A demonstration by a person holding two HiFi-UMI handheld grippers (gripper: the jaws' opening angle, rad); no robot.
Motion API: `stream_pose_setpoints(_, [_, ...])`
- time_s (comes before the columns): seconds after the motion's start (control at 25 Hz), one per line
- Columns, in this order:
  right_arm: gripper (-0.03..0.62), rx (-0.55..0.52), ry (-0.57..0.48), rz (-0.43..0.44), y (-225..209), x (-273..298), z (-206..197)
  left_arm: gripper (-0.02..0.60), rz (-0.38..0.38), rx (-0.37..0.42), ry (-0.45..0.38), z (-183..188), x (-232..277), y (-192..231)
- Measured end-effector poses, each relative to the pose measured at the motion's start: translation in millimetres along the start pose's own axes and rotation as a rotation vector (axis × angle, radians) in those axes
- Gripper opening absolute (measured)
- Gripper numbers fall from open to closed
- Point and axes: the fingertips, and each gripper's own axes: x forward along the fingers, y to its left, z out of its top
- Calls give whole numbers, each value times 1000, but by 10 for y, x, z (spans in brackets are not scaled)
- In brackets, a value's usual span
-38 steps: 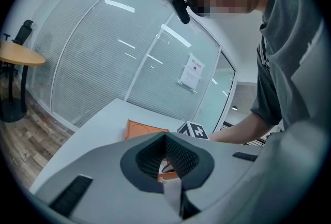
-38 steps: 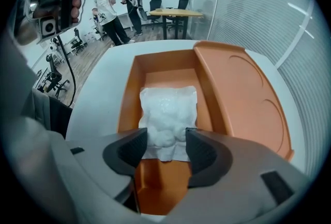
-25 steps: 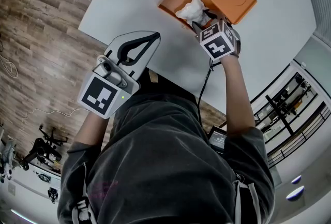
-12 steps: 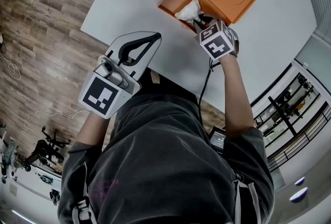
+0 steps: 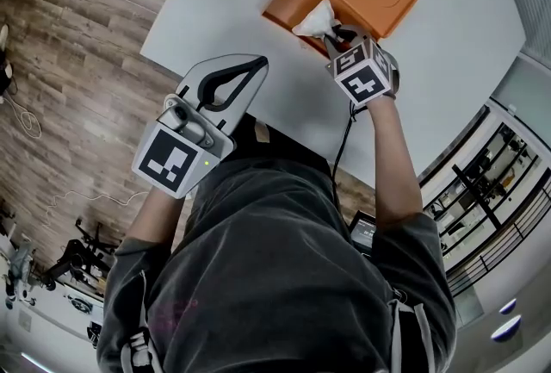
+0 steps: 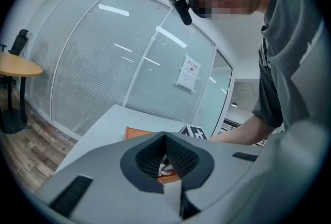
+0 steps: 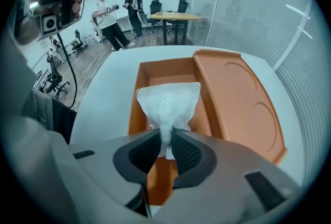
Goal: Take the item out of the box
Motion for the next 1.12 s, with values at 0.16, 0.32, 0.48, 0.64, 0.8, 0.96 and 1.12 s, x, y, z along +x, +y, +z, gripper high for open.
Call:
stream_pose_setpoints(0.16, [69,12,-33,-14,-22,-100,38,11,-4,15,-8,73,10,-72])
stream_pose_setpoints(0.32, [69,16,-60,-27,-37,-197,71,12,-4,35,-14,148,-9,-144])
stream_pose_setpoints(0.48, [69,19,-79,-38,-50,-287,112,11,-2,49,-18,199,-51,-193])
stream_pose_setpoints(0.64, [69,19,-99,-49,-69,-373,153,12,-1,70,-28,256,-67,-238])
stream_pose_setpoints(0.8, [69,18,-126,-67,-115,-536,201,11,0,94,-40,368,-73,-321])
stream_pose_setpoints(0.96, [69,25,-146,-78,-143,-668,234,12,1,109,-45,433,-95,-380])
stream_pose_setpoints(1.12, [69,36,-188,-95,-145,-776,243,11,0,131,-48,432,-107,-457])
